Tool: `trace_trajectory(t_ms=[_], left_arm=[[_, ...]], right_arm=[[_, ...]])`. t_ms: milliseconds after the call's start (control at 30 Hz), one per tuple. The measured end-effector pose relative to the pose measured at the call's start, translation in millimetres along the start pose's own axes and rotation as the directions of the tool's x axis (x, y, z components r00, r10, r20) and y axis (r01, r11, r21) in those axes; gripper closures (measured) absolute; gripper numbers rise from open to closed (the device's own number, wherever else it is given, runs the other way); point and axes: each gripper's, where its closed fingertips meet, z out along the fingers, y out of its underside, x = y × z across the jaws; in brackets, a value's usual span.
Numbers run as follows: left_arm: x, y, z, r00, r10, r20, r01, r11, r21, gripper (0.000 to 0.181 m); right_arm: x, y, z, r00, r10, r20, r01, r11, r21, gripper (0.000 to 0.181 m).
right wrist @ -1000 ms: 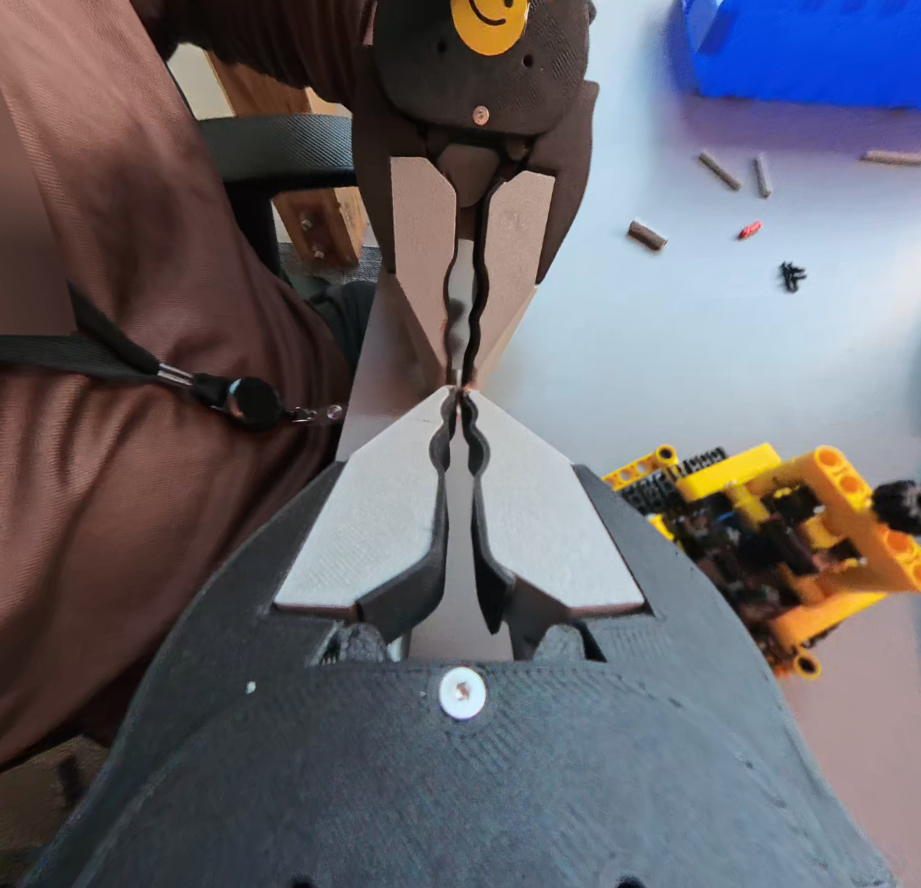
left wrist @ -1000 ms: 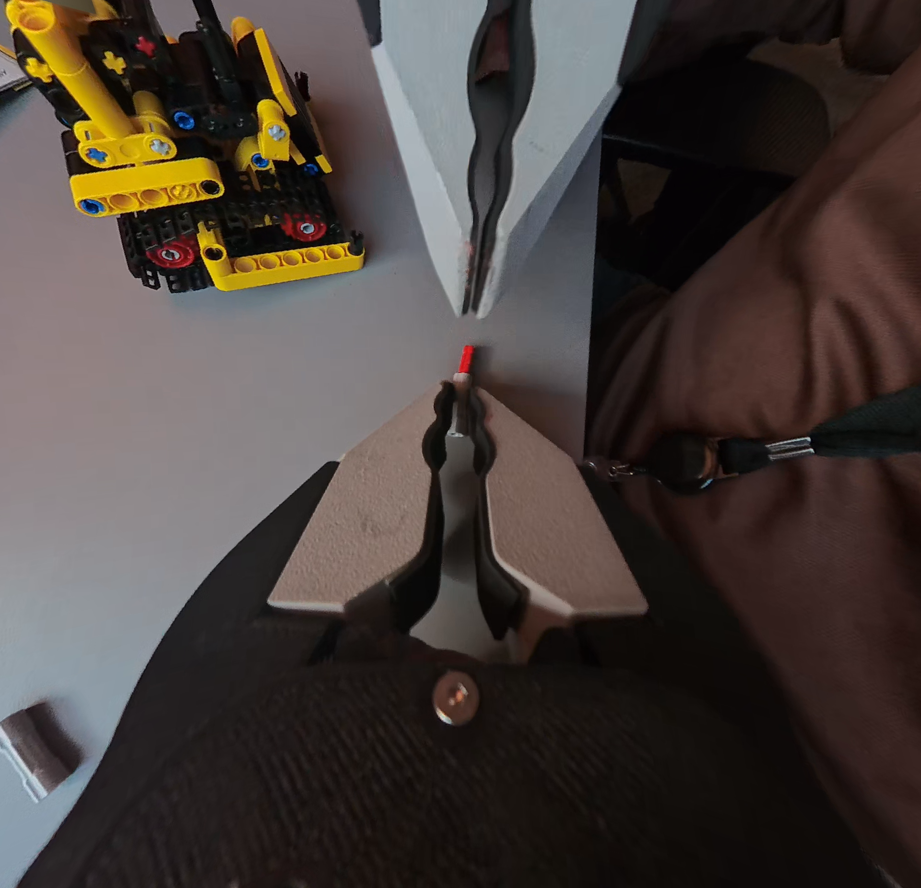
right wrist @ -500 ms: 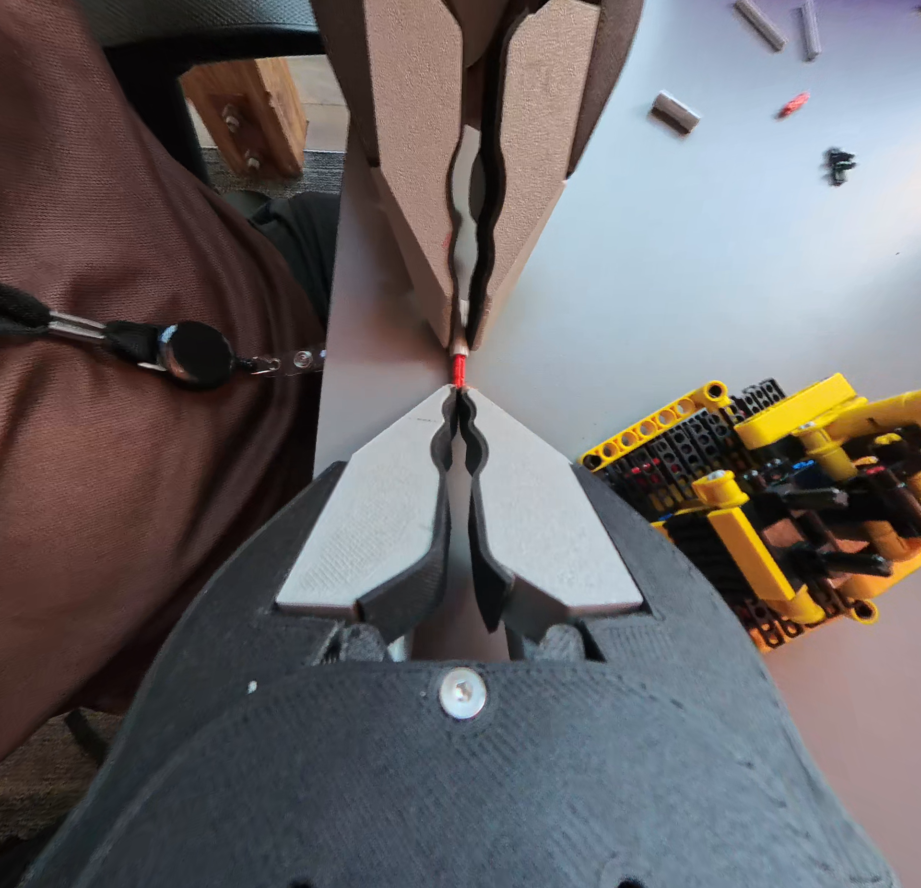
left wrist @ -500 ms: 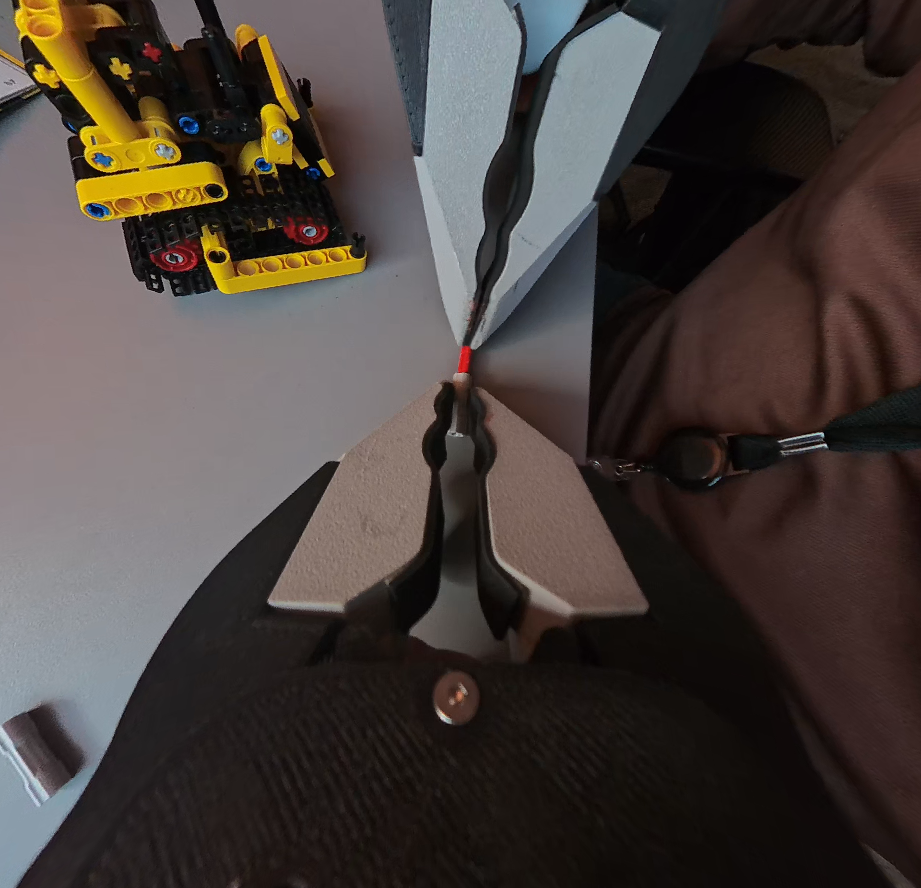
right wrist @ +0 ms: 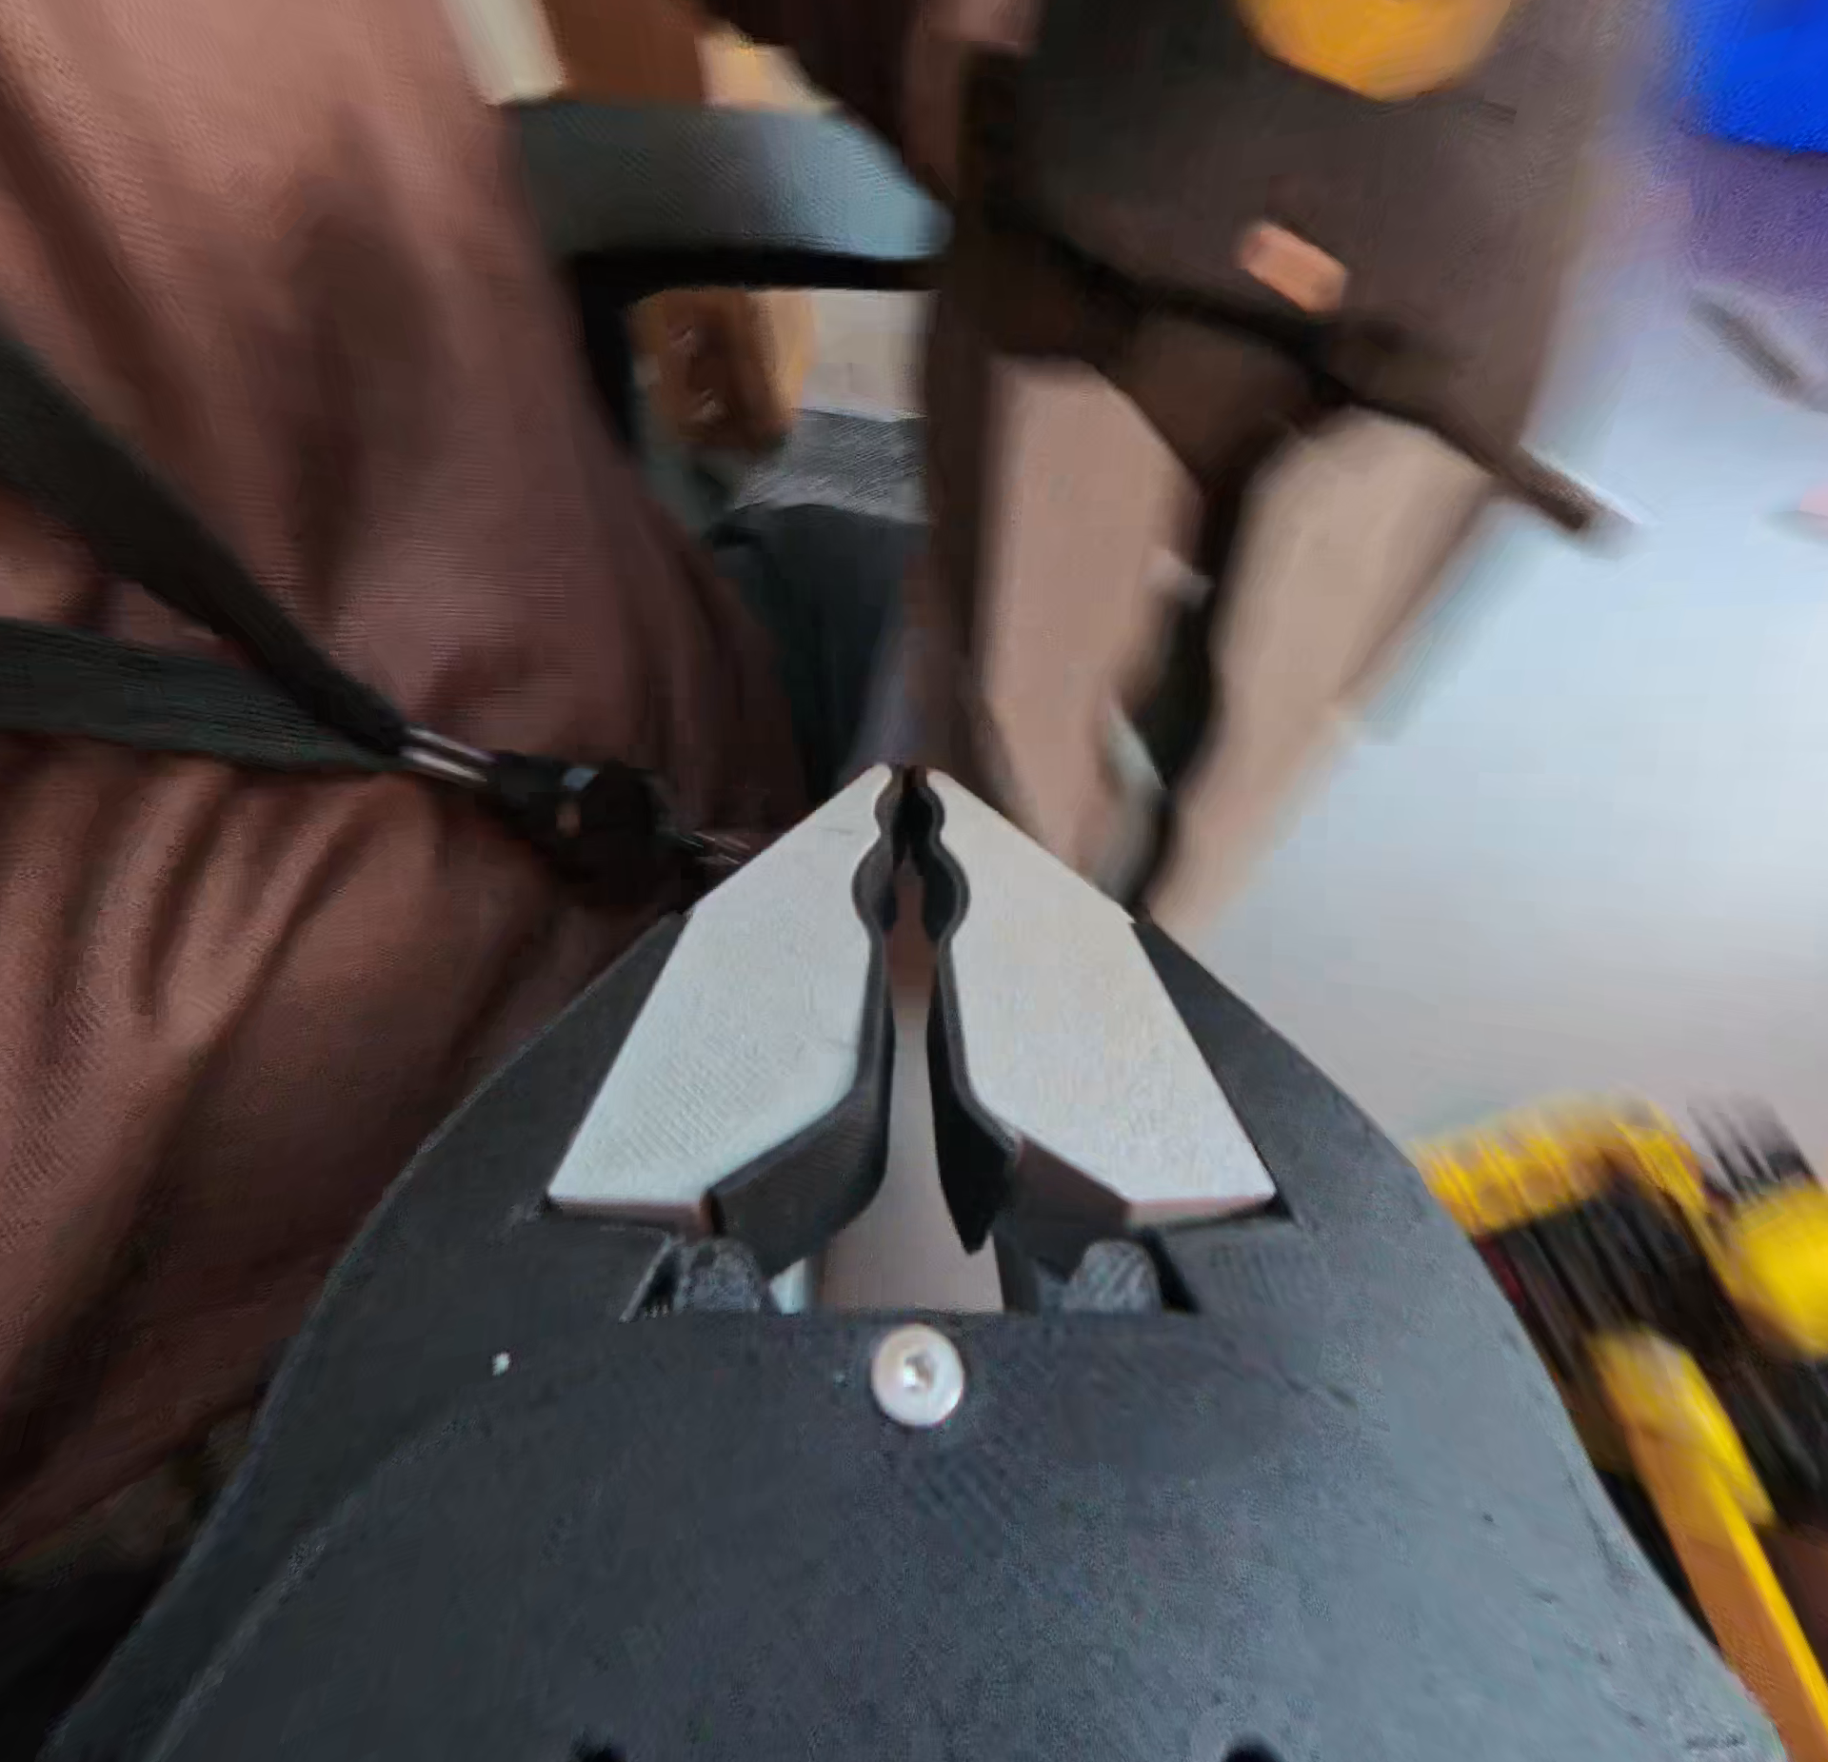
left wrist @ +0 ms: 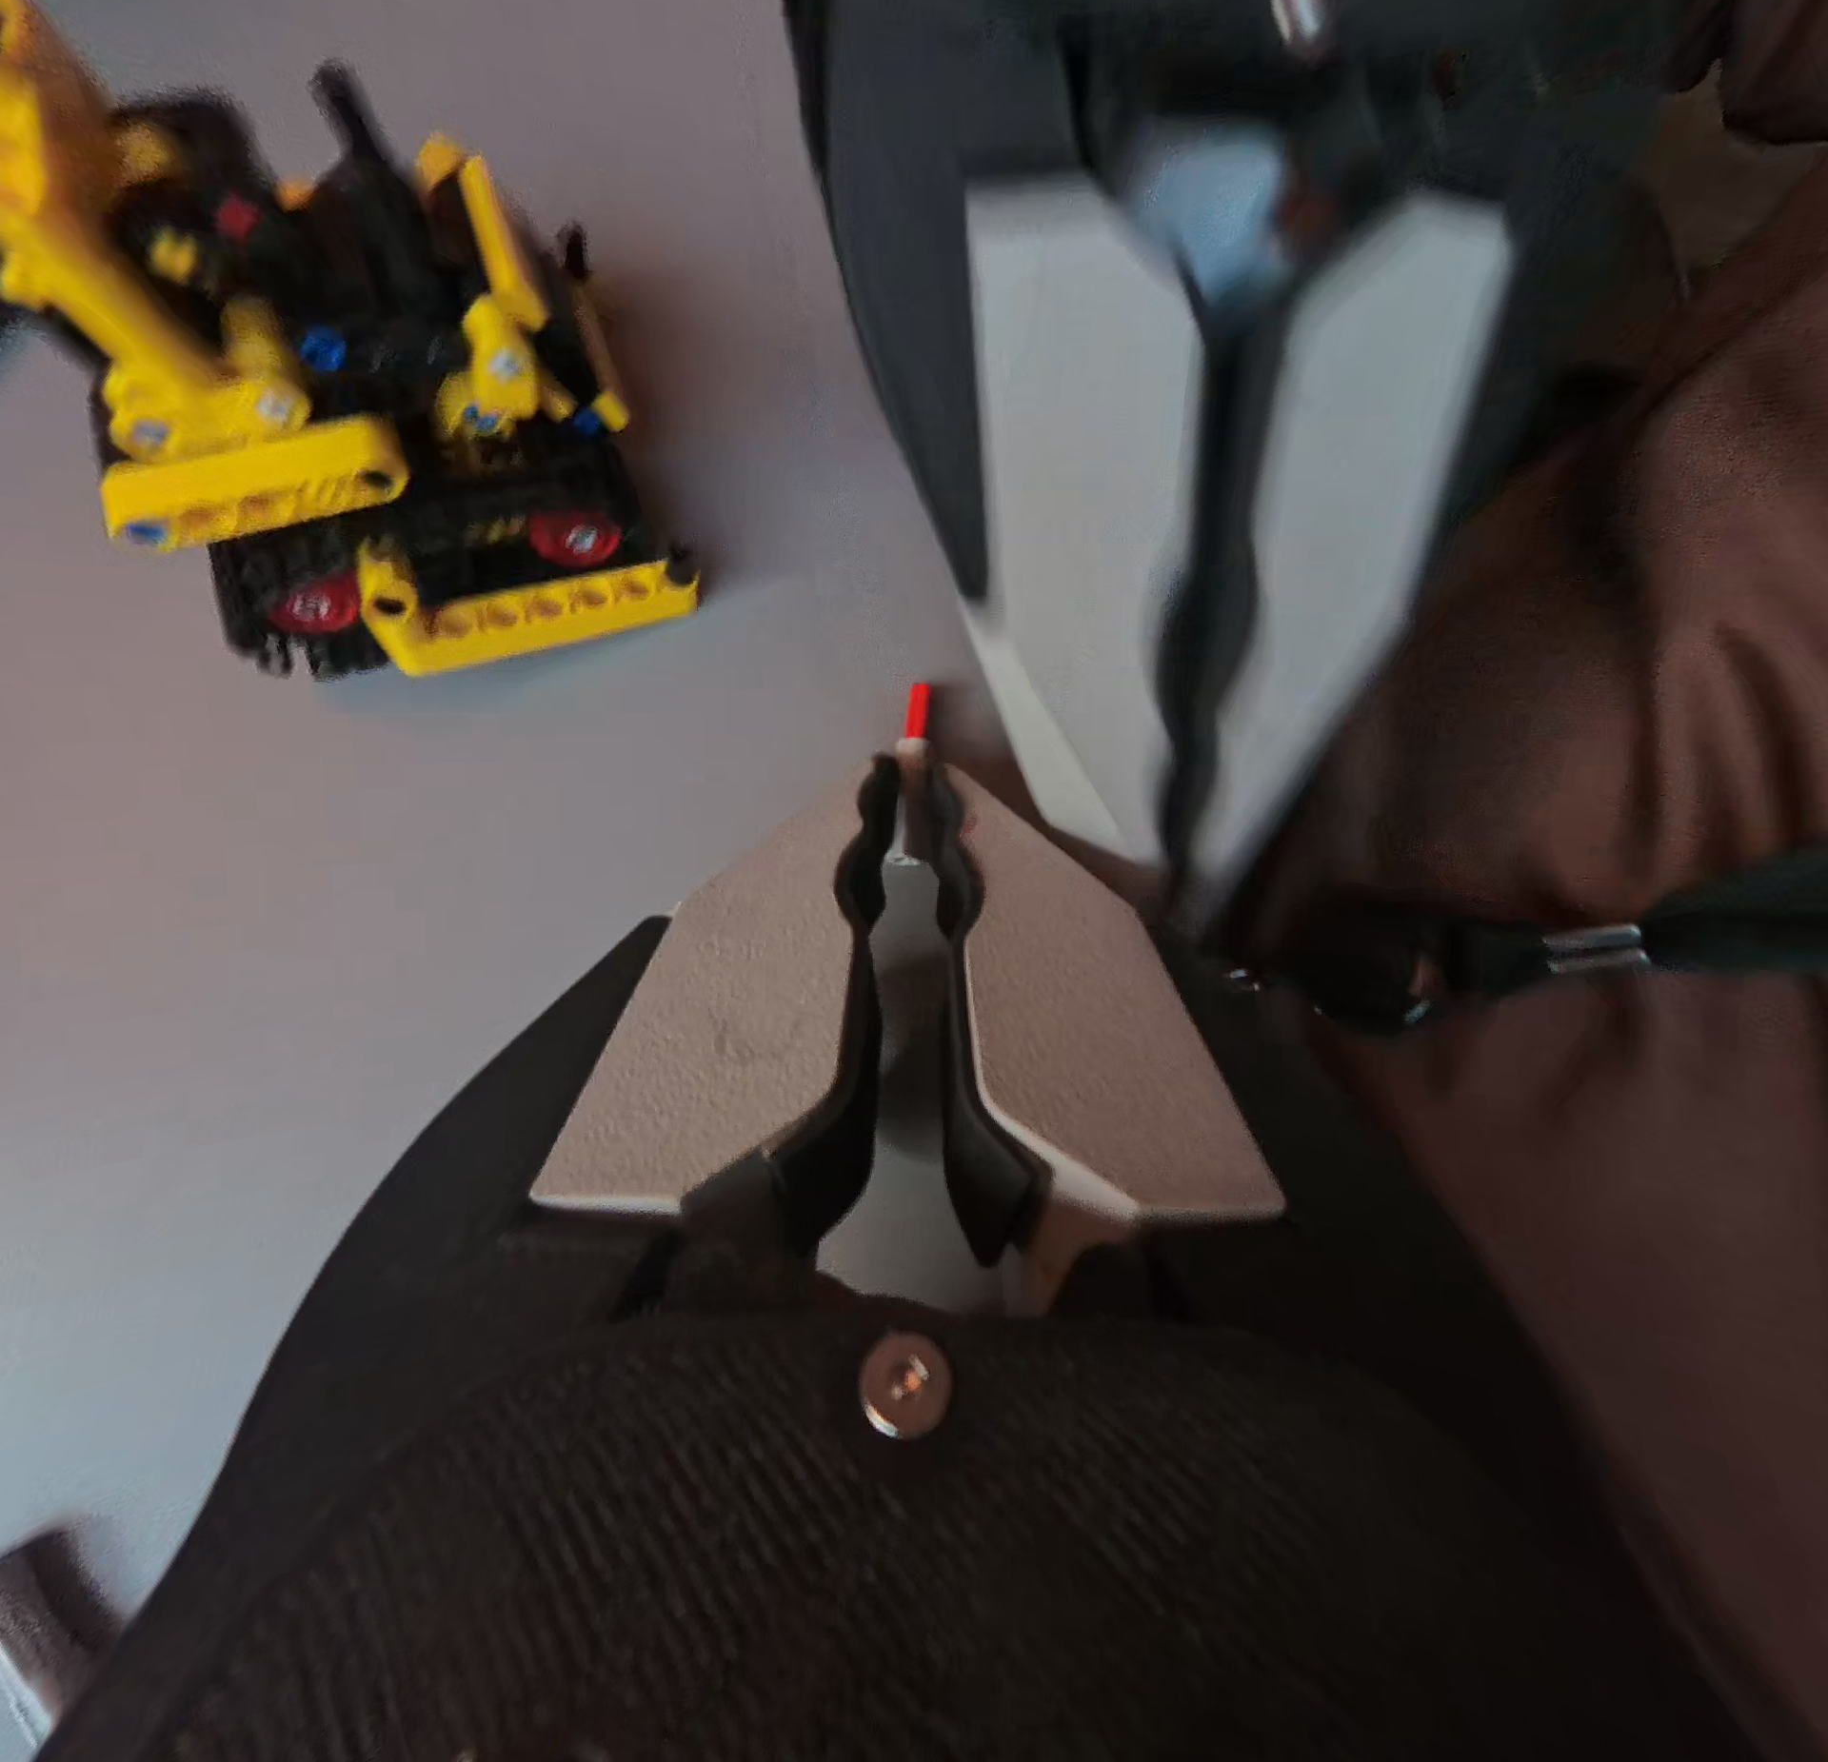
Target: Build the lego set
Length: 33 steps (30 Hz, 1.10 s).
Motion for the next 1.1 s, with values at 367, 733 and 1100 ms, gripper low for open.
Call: trace_trajectory(t_ms=[367, 733, 1100], left_arm=[[-12.8, 11.1, -14.3, 0.997, -0.062, -0.044, 0.062, 0.998, -0.003, 0.177], [-12.9, 10.7, -14.0, 0.999, -0.048, -0.024, 0.048, 0.999, -0.002, 0.177], [-20.1, 13.8, -17.7, 0.999, -0.052, -0.010, 0.052, 0.999, -0.001, 0.177]], right_arm=[[49.5, 23.4, -55.2, 0.953, 0.158, -0.259, -0.131, 0.984, 0.119, 0.181], [43.5, 53.1, -43.3, 0.954, 0.093, -0.286, -0.133, 0.983, -0.123, 0.181], [40.0, 55.0, -72.9, 0.936, 0.145, -0.321, -0.185, 0.978, -0.097, 0.181]])
